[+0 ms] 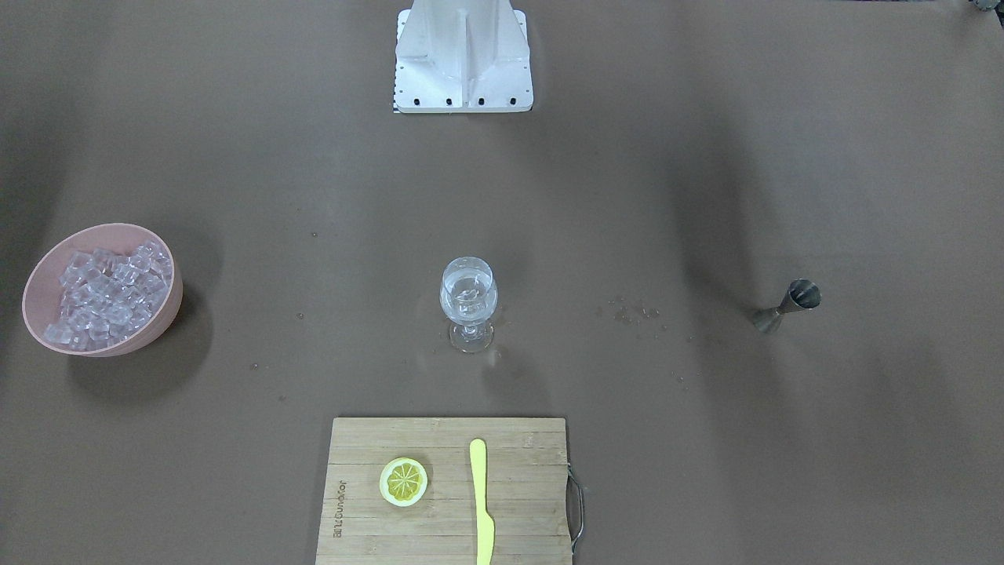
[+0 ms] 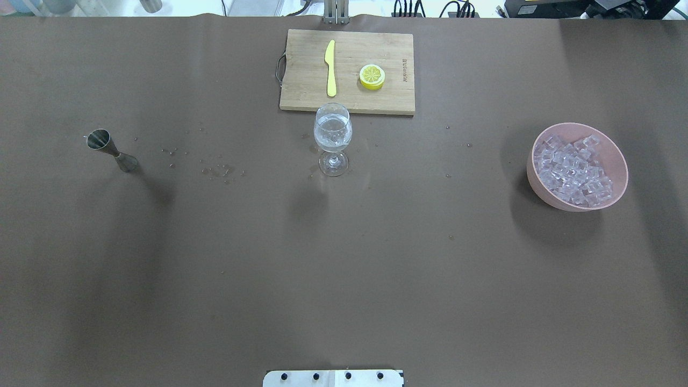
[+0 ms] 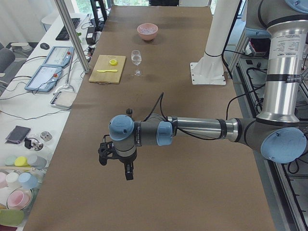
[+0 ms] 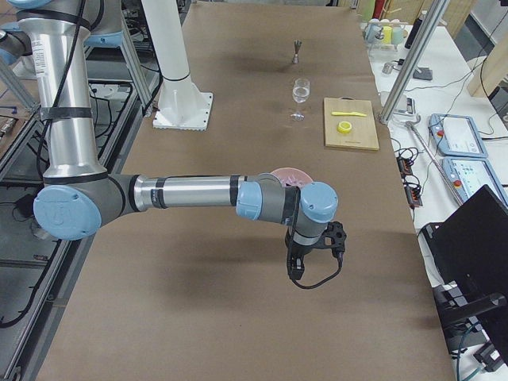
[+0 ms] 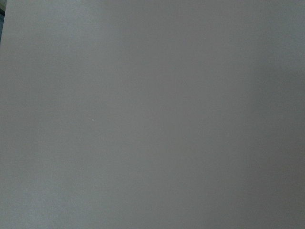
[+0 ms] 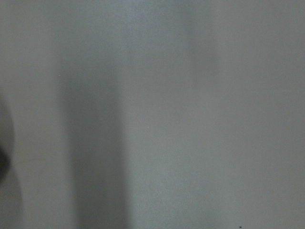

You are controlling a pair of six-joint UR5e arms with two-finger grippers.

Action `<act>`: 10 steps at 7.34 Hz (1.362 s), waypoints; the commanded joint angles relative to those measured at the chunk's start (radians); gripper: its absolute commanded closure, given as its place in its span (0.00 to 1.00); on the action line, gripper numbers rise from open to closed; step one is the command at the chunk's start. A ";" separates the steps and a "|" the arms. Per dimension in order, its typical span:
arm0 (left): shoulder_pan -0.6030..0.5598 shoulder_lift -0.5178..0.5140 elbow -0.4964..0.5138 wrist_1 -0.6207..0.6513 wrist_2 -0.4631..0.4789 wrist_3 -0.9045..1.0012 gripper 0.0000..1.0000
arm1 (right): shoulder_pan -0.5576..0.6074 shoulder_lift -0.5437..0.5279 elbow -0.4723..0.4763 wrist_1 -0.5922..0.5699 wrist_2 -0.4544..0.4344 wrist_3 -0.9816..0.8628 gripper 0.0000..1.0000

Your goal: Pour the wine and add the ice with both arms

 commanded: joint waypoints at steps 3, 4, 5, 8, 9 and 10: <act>-0.001 -0.001 0.000 -0.001 0.000 0.000 0.01 | 0.019 -0.013 0.002 0.002 0.023 -0.002 0.00; -0.001 -0.002 0.000 -0.001 0.000 0.000 0.01 | 0.019 -0.012 0.003 0.002 0.023 0.000 0.00; -0.001 -0.002 0.000 -0.001 0.000 0.000 0.01 | 0.019 -0.010 0.006 0.002 0.024 0.005 0.00; -0.003 -0.004 -0.003 -0.001 0.000 0.000 0.01 | 0.019 0.002 0.018 0.002 0.032 0.009 0.00; -0.003 -0.004 -0.004 -0.001 0.000 0.000 0.01 | 0.019 0.002 0.017 0.003 0.062 0.009 0.00; -0.003 -0.005 -0.004 -0.001 0.001 0.000 0.01 | 0.019 0.002 0.019 0.003 0.067 0.008 0.00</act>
